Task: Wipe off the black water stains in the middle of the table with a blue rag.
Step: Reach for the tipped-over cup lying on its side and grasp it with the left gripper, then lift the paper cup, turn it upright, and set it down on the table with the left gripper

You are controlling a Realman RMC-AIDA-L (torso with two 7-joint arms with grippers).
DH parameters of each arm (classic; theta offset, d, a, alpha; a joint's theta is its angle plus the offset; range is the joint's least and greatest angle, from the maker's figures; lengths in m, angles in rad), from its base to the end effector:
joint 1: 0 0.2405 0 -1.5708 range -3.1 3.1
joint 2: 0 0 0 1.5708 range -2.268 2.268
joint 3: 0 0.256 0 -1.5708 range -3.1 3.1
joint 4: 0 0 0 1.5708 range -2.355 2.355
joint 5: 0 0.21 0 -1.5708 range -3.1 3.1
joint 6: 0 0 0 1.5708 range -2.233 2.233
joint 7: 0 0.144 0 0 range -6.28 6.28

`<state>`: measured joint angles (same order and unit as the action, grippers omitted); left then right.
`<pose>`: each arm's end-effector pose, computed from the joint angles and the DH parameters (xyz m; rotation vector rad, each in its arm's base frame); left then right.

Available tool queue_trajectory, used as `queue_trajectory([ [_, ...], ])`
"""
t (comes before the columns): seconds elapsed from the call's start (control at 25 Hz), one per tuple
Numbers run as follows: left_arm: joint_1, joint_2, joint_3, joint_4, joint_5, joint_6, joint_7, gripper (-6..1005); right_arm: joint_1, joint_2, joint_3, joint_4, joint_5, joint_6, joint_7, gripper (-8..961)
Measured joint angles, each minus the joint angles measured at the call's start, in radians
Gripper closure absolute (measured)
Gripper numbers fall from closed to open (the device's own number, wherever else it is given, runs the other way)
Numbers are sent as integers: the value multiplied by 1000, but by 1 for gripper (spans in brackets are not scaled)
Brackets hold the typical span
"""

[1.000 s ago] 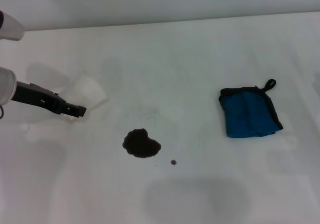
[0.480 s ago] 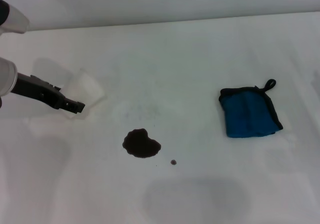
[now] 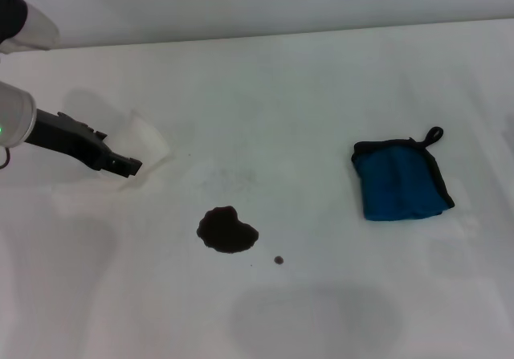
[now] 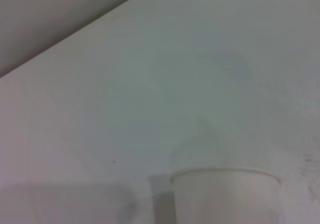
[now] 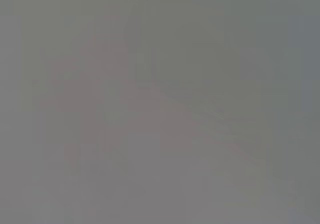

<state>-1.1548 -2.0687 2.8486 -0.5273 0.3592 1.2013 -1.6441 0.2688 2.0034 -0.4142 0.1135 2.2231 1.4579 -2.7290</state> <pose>-0.2429 0.4213 -0.0126 -2.6540 -0.8450 0.2686 0.3992 0.2433 0.0437 -1.3265 0.6949 0.7993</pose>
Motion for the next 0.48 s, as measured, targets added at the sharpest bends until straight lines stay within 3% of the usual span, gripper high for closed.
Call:
queue_trajectory([
  [0.2, 1, -1, 0, 1, 0, 0, -2, 148, 0, 0, 0, 0, 0, -2, 0, 82],
  [0.48, 7, -3, -1, 1, -22, -2, 0, 296, 1, 0, 0, 0, -1, -11, 0, 82],
])
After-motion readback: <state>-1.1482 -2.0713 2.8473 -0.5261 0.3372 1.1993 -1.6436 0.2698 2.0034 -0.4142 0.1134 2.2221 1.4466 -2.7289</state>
